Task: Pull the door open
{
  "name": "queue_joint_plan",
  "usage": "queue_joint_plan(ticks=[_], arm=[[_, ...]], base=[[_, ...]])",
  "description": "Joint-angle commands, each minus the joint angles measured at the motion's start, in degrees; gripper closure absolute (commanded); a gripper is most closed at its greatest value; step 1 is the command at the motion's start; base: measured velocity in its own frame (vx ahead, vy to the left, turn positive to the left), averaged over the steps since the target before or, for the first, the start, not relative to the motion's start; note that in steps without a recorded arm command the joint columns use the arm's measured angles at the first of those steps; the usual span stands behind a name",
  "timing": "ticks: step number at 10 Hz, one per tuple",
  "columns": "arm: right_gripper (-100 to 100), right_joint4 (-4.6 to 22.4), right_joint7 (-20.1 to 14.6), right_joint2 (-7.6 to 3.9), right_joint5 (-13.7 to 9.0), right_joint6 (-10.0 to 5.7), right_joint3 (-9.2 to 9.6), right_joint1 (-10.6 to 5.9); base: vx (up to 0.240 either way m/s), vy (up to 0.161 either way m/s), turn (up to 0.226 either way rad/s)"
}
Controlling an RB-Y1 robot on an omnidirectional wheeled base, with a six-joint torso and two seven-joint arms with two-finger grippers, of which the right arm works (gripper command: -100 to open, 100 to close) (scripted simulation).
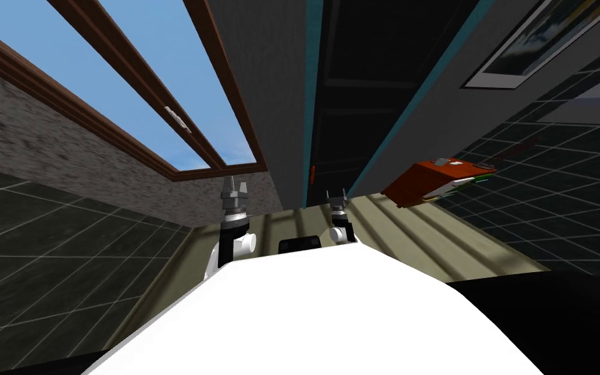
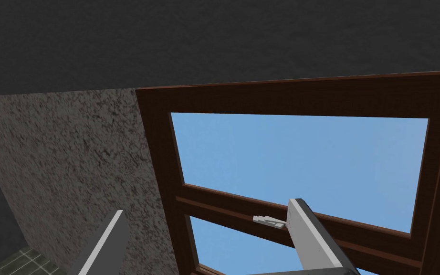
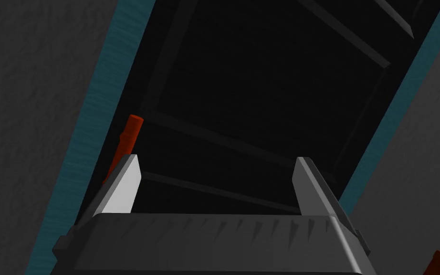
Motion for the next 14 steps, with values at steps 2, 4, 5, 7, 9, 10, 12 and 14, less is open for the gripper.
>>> queue_joint_plan(ticks=[2,4,5,7,9,10,12,14], arm=[[-100,3.3,-2.5,-0.69,-1.4,-1.09,0.86,-0.75],[-100,6.5,-5.1,-1.49,-3.3,-1.95,1.82,-1.40],[-100,8.1,-6.4,-1.89,-4.2,-2.38,2.30,-1.72],[-100,11.2,-8.9,-2.66,-5.9,-3.21,3.23,-2.35],[-100,14.2,-11.4,-3.41,-7.7,-4.01,4.13,-2.96],[-100,15.7,-12.6,-3.78,-8.5,-4.42,4.58,-3.26],[-100,18.4,-14.9,-4.45,-10.1,-5.15,5.41,-3.82],[-100,21.1,-17.1,-5.12,-11.6,-5.88,6.22,-4.37]], base=[[0.057,-0.012,0.080],[0.095,-0.030,0.175],[0.109,-0.017,0.170],[0.098,-0.017,0.159],[0.094,-0.029,0.173],[0.096,-0.028,0.150],[0.097,-0.038,0.138],[0.085,-0.045,0.141]])
